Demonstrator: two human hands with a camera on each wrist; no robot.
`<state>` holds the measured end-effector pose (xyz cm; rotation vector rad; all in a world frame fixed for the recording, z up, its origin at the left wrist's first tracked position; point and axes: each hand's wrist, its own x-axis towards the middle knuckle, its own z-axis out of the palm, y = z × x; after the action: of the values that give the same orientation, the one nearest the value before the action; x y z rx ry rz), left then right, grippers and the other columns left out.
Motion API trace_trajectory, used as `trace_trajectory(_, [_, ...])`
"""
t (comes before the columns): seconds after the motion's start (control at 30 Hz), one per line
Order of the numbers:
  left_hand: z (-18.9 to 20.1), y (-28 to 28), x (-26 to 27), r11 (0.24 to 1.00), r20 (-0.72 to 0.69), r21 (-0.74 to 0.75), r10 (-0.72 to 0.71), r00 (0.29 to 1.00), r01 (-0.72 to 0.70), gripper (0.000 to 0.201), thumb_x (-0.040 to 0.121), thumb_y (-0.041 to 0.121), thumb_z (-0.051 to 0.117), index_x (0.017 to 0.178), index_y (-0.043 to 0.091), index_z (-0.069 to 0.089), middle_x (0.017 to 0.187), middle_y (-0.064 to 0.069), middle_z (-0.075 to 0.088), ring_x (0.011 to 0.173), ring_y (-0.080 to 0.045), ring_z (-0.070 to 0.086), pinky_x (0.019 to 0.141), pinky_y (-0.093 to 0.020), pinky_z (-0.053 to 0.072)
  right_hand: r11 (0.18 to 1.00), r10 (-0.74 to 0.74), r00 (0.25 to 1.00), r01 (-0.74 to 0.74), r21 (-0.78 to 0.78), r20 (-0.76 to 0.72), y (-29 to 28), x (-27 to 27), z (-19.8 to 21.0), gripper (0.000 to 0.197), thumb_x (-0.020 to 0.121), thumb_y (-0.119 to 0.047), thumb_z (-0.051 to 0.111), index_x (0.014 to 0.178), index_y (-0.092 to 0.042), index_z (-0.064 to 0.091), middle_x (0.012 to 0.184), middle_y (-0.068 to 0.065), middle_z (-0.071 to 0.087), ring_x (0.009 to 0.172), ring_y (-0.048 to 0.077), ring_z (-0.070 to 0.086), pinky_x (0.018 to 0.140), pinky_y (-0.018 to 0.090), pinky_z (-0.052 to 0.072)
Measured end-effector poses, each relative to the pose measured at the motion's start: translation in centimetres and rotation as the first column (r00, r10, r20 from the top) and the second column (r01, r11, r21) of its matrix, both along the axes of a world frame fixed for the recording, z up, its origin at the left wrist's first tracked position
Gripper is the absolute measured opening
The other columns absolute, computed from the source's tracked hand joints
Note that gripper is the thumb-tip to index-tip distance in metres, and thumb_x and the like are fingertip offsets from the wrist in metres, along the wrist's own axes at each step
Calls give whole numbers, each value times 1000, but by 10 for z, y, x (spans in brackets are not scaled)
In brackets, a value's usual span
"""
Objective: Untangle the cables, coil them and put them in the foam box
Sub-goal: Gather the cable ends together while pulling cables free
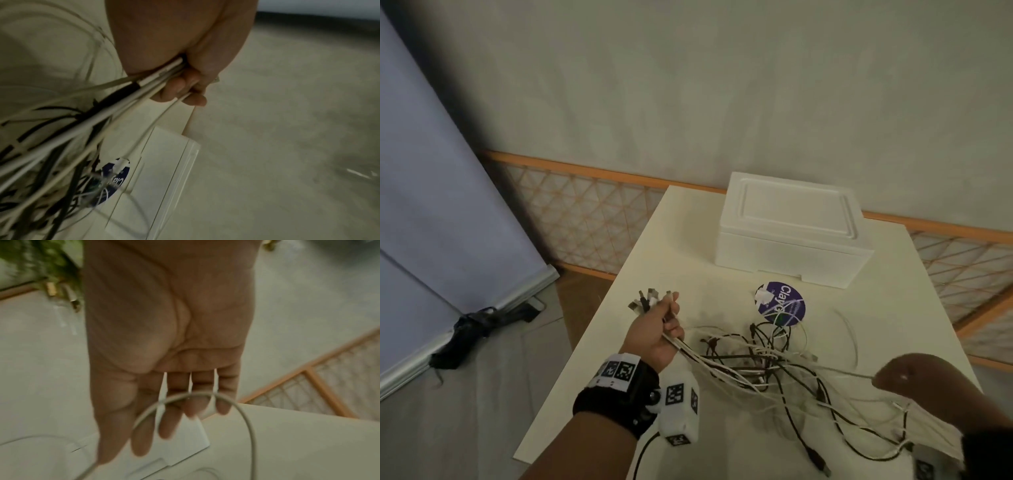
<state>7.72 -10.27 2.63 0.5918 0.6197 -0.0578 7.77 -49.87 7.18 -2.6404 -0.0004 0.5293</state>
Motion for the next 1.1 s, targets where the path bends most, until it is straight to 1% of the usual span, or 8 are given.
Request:
trace_trajectory(0.07, [9, -15, 1, 1000, 38, 17, -24, 999, 23, 17, 99, 18, 47, 94, 9, 61, 59, 3, 61, 32, -3, 32, 33, -16, 29, 991, 130, 976, -123, -50, 173, 18, 4, -8, 41, 68, -24, 84, 81, -57, 64, 100, -14, 65, 96, 11, 62, 81, 18, 41])
trace_trajectory(0.23, [37, -49, 2, 994, 122, 78, -86, 989, 76, 14, 96, 14, 52, 90, 9, 64, 73, -2, 69, 36, -3, 33, 36, -17, 33, 910, 330, 892, -388, 148, 310, 140, 0, 12, 41, 85, -51, 57, 122, -32, 60, 116, -22, 52, 109, -3, 47, 97, 16, 32])
trace_trajectory(0.43, [46, -55, -10, 967, 219, 226, -165, 962, 114, 21, 88, 24, 58, 99, 8, 66, 78, -3, 71, 40, -4, 33, 40, -17, 33, 841, 456, 816, -526, 128, 356, 200, 6, 13, 20, 97, -27, 49, 87, -11, 57, 75, 0, 55, 71, 18, 51, 68, 34, 44])
trace_trajectory(0.6, [36, -52, -25, 913, 181, 380, -233, 956, 151, 31, 79, 28, 65, 95, 1, 65, 62, -9, 47, 40, -7, 34, 40, -19, 31, 802, 475, 774, -577, 157, 418, 206, 13, 17, 21, 97, -34, 49, 110, -26, 62, 95, -2, 70, 84, 13, 63, 75, 30, 48])
trace_trajectory(0.73, [40, -19, -17, 962, 141, 247, 85, 986, -118, 24, 98, 24, 49, 77, 16, 56, 72, -5, 70, 42, -6, 43, 38, -18, 36, 836, 549, 796, -523, -167, 255, 178, 28, -6, 22, 96, -34, 46, 92, -18, 60, 92, -2, 64, 88, 16, 60, 76, 32, 47])
trace_trajectory(0.87, [31, 42, -16, 900, 62, 200, 383, 922, -387, 22, 97, 37, 49, 80, 25, 55, 55, 7, 47, 46, -6, 43, 43, -18, 39, 813, 422, 900, -326, -483, 104, 113, 43, -41, 21, 93, -32, 45, 101, -19, 60, 106, -1, 58, 103, 20, 58, 82, 34, 47])
trace_trajectory(1.0, [31, 55, -21, 907, 0, 114, 407, 913, -405, 29, 91, 40, 59, 68, 24, 50, 47, 11, 42, 42, -3, 46, 46, -16, 44, 905, 396, 889, -334, -265, 230, 98, 45, -57, 15, 90, -29, 52, 90, -23, 66, 97, -5, 59, 93, 17, 57, 80, 31, 47])
trace_trajectory(1.1, [38, 37, -19, 976, 33, 60, 208, 978, -209, 32, 94, 24, 54, 65, 25, 40, 41, 10, 29, 32, -2, 30, 31, -14, 26, 817, 564, 762, -572, -78, 318, 140, 34, -58, 14, 83, -14, 54, 84, -18, 68, 84, -2, 63, 82, 17, 58, 75, 30, 46])
